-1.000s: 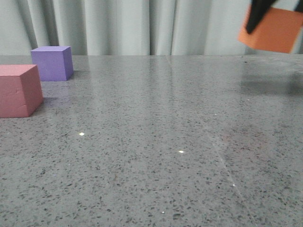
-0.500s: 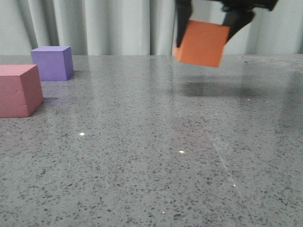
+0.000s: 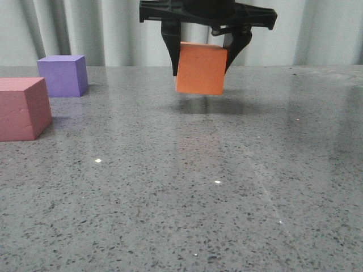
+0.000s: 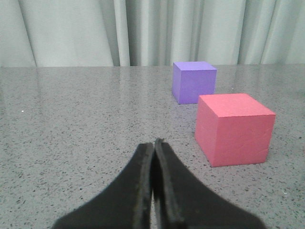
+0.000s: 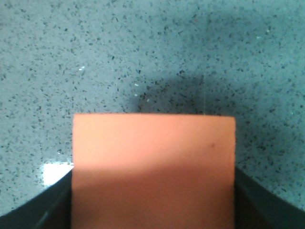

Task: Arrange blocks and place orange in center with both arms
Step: 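Carry the orange cube with the right gripper to the table center and lower it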

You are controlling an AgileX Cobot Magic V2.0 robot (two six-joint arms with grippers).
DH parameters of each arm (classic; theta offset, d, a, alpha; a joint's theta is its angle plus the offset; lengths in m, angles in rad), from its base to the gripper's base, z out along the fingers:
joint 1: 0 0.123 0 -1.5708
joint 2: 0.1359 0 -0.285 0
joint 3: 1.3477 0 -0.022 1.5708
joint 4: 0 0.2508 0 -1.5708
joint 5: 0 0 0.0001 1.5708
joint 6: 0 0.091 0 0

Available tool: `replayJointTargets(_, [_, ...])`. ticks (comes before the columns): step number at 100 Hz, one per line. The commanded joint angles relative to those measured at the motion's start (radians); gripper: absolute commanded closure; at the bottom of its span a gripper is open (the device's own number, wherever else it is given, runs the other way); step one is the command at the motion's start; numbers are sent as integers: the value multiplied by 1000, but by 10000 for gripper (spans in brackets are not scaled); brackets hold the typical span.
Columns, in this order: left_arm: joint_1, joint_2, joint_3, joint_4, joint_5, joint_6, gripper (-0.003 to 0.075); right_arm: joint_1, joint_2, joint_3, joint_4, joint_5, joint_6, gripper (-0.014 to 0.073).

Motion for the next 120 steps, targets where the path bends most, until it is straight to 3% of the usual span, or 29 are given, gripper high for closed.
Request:
replayJointTargets(1, [3,-33,55,0,-84,1,739,0,-45,-36,-30,-17,5,251])
replayJointTargets(120, [3,-33,55,0,-84,1,739,1,7,-21,0,-18,21,251])
